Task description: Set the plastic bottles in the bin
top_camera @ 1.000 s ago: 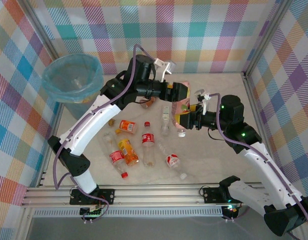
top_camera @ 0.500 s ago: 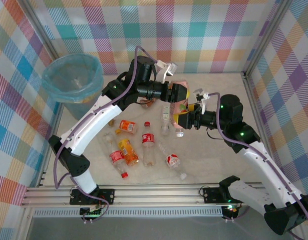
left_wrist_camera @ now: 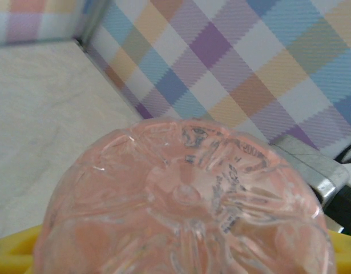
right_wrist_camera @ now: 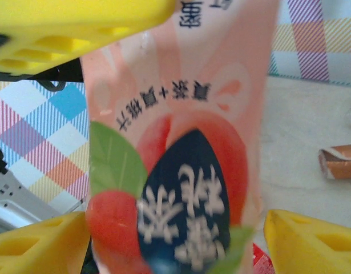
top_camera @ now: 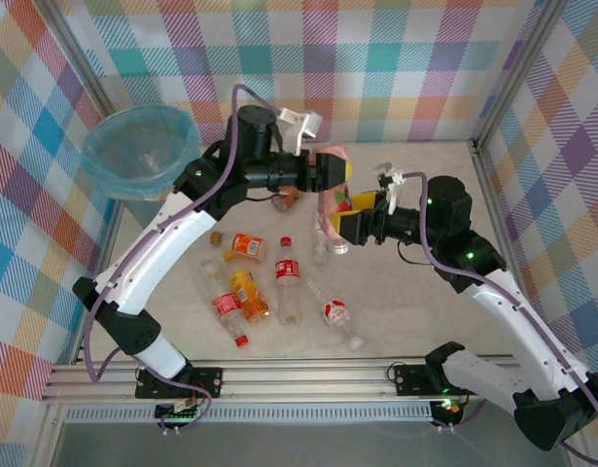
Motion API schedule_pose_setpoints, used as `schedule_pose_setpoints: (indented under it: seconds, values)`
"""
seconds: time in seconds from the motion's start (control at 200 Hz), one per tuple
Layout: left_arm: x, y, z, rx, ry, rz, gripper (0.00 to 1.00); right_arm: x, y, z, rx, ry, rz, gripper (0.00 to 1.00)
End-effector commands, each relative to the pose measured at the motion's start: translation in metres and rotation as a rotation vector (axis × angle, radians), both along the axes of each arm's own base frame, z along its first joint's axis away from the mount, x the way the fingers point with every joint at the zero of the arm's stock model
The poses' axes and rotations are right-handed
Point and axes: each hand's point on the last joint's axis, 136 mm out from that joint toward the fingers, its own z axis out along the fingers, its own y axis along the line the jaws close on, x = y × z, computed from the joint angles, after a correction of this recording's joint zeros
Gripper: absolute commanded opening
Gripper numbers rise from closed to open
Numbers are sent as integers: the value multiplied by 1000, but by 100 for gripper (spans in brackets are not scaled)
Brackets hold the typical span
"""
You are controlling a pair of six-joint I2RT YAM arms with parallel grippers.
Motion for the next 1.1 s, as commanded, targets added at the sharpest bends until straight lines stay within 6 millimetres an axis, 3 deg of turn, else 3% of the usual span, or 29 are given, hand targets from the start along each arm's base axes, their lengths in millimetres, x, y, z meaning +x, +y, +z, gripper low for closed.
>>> schedule_pose_setpoints:
  seconds: [0.0, 0.11, 0.23, 0.65, 0.845, 1.095]
  values:
    - [12, 42, 29, -10, -82, 151, 64, 6, 1, 23, 13, -45, -36, 80]
    - [26, 74, 35, 10, -105, 254, 64, 13, 14, 38, 19, -75, -29, 80]
    - [40, 113, 43, 32, -136, 364, 64, 17, 40, 55, 15, -126, 23, 80]
    - [67, 257, 95, 123, -310, 769, 64, 23, 168, 94, 62, -246, 225, 79]
    - [74, 322, 114, 159, -360, 980, 64, 43, 222, 93, 79, -211, 239, 79]
    - [84, 373, 118, 177, -369, 1129, 63, 60, 283, 79, 85, -149, 249, 77]
